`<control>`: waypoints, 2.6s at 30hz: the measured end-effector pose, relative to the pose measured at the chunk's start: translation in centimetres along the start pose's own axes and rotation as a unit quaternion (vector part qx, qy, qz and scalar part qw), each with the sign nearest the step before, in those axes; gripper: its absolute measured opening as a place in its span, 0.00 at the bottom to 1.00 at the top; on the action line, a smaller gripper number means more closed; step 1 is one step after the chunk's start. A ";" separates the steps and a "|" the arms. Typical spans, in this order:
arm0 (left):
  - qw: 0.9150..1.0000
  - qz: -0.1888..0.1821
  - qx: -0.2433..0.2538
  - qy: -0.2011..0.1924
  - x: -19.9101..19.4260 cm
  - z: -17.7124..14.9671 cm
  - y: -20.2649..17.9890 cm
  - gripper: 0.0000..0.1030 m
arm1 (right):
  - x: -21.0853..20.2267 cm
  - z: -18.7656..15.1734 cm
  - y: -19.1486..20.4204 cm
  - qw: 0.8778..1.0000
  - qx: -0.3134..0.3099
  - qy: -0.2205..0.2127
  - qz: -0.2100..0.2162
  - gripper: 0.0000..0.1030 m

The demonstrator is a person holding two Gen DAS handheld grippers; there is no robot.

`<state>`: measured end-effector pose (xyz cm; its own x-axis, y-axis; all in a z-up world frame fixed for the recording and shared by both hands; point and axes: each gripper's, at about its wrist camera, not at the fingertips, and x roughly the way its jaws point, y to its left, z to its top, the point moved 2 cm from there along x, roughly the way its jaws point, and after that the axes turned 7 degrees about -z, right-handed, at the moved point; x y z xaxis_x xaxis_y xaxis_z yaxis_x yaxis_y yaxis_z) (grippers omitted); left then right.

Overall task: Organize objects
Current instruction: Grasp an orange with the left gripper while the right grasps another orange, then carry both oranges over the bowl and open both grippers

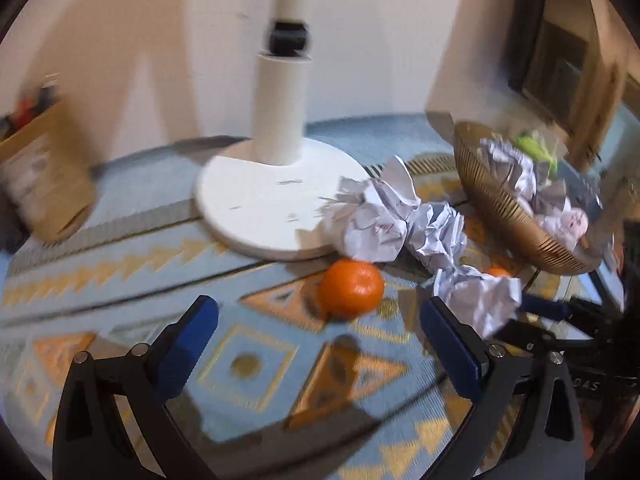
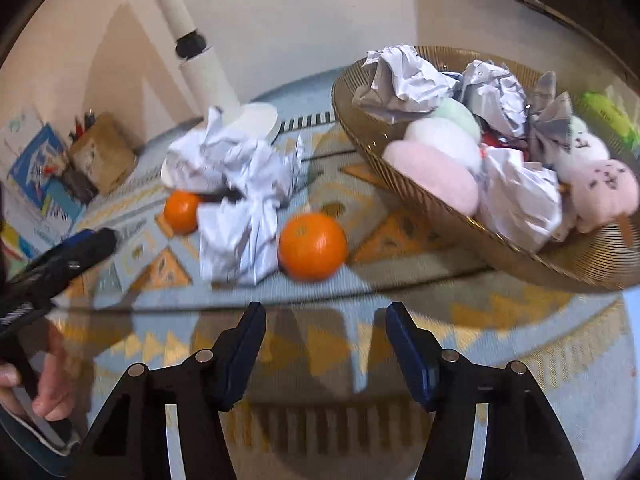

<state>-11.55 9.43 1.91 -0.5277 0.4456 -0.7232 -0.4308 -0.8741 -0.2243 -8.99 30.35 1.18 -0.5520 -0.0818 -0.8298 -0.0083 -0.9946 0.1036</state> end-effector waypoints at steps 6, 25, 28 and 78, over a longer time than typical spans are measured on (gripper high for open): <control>1.000 0.001 0.003 0.019 3.0 0.5 -0.5 0.72 | 1.3 1.5 1.0 0.999 -0.018 -0.018 -0.033 0.60; 1.000 -0.007 -0.001 -0.013 -5.9 -7.0 -2.7 0.33 | -3.2 -1.7 0.0 0.996 -0.064 -0.040 0.053 0.37; 1.000 0.010 -0.012 -0.016 -5.9 -8.8 -2.9 0.33 | -4.0 -3.9 0.5 0.993 -0.090 -0.032 0.064 0.37; 0.987 -0.103 0.056 -0.108 -2.9 7.9 -19.4 0.34 | -18.0 5.1 -13.9 0.967 0.090 -0.233 -0.045 0.37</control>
<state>-7.43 26.62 13.51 -0.5592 0.6537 -0.5099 -0.6178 -0.7387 -0.2695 -3.19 46.02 17.52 -0.8580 0.0837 -0.5068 -0.1950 -0.9659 0.1706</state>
